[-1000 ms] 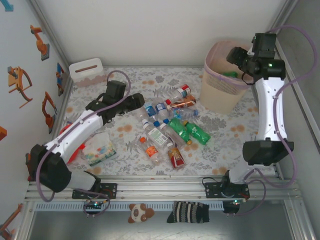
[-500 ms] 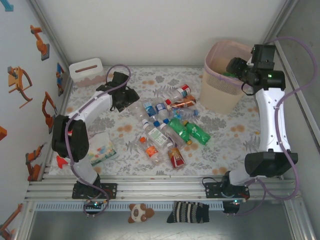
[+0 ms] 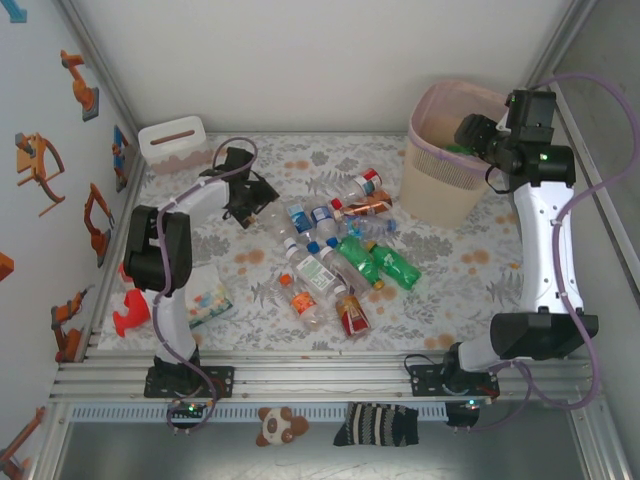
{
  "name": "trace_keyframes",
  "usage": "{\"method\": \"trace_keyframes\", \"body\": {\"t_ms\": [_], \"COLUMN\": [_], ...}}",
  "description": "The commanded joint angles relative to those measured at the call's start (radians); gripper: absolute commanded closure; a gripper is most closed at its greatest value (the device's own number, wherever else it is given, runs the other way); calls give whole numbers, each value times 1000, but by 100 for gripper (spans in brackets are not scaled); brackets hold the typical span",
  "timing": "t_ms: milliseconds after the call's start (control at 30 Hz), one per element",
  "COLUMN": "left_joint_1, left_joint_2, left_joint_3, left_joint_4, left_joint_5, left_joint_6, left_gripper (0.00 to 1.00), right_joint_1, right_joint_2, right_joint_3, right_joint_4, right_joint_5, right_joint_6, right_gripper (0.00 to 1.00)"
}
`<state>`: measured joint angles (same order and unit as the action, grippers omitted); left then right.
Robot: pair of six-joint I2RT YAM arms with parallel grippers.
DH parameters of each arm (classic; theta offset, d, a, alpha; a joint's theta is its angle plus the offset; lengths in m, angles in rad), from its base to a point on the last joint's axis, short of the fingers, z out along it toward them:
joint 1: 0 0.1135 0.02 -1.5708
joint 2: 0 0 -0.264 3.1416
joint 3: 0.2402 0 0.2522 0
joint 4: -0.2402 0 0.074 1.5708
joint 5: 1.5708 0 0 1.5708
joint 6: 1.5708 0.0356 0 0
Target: Put the plastic bottles in the bin
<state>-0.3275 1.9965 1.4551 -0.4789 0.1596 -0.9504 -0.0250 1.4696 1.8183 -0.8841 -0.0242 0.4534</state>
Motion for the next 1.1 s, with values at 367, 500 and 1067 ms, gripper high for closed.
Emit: {"method": "trace_keyframes", "body": {"t_ms": [367, 500, 1067], "left_joint_1": [19, 18, 17], "left_joint_2": [77, 61, -246], "left_joint_3": [23, 8, -169], "left_joint_4": [28, 34, 125], "left_joint_5": [26, 19, 26], "left_joint_6": [-29, -26, 113], "left_gripper": [35, 38, 41], "right_joint_1": [-6, -6, -5], "right_joint_2": [-30, -34, -129], "right_joint_3": [0, -2, -111], "right_joint_4": [10, 10, 119], "right_joint_5": [10, 8, -231], "right_joint_6": [-15, -14, -34], "right_gripper": [22, 22, 26]}}
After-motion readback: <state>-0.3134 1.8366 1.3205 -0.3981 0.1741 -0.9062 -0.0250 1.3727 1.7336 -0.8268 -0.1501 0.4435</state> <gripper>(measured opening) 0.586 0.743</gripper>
